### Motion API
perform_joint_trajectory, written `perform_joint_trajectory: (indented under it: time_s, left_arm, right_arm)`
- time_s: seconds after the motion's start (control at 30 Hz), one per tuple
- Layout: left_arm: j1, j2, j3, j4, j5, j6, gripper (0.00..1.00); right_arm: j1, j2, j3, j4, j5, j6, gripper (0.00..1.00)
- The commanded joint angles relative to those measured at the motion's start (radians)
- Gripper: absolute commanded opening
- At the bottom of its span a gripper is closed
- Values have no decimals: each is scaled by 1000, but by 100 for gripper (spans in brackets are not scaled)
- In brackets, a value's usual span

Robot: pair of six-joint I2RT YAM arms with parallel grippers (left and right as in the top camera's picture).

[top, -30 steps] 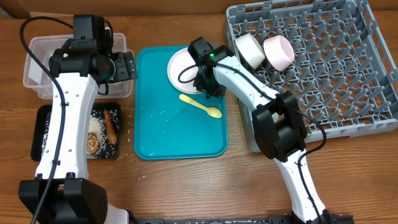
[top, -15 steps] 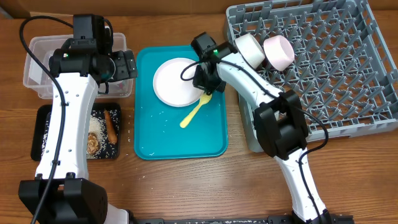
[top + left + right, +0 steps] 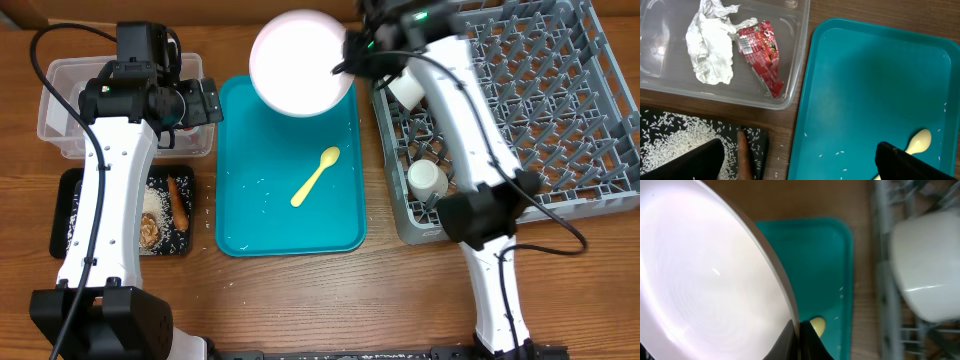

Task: Sort waste into correct bins and load items into the dishwasher
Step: 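Lift the white plate and carry it right over the dish rack, then lower the plate upright into the rack and open the right gripper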

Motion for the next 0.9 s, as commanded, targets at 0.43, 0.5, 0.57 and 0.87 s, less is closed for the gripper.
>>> perform_joint_trajectory:
  time_s: [0.43,0.5,0.57,0.87]
  left_arm:
    - [4,-10,12,24,-14,-32,98]
    - [4,-10,12,31,-14,-35,98]
    - [4,-10,12,33,-14,-40,98]
    - [4,-10,12,58,-14,-42,98]
  right_arm:
    - [-277,-79,27,-86,1060,172,4]
    - [-303,-79,-33,-48,1111,172,4]
    - [-329,-79,-105,-8,1130,168,4]
    - [-361,-79,-375,80,1143,180,4]
